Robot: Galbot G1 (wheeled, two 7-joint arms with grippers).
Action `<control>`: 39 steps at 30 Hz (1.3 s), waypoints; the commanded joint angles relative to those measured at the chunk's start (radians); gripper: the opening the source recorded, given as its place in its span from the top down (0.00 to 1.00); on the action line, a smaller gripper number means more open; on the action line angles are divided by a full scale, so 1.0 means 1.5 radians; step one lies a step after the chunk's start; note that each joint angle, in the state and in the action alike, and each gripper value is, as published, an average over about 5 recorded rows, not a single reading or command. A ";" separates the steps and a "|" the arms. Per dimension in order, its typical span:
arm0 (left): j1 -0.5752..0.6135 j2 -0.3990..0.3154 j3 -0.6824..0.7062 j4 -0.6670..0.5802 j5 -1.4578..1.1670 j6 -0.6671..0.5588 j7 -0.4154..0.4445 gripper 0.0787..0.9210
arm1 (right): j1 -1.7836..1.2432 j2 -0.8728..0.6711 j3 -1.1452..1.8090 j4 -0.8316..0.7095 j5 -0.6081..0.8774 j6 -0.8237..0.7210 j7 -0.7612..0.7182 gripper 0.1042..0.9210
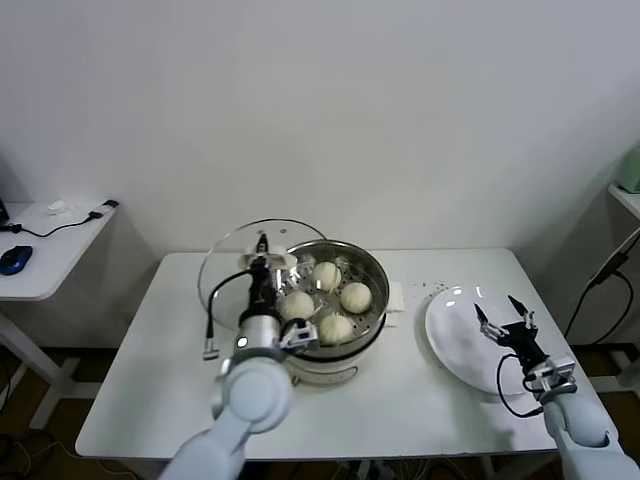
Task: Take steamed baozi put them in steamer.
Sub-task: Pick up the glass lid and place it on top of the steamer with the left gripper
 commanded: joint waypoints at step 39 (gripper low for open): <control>-0.029 -0.197 0.049 0.215 0.100 0.032 -0.019 0.92 | 0.006 0.012 0.025 -0.025 -0.007 0.013 -0.019 0.12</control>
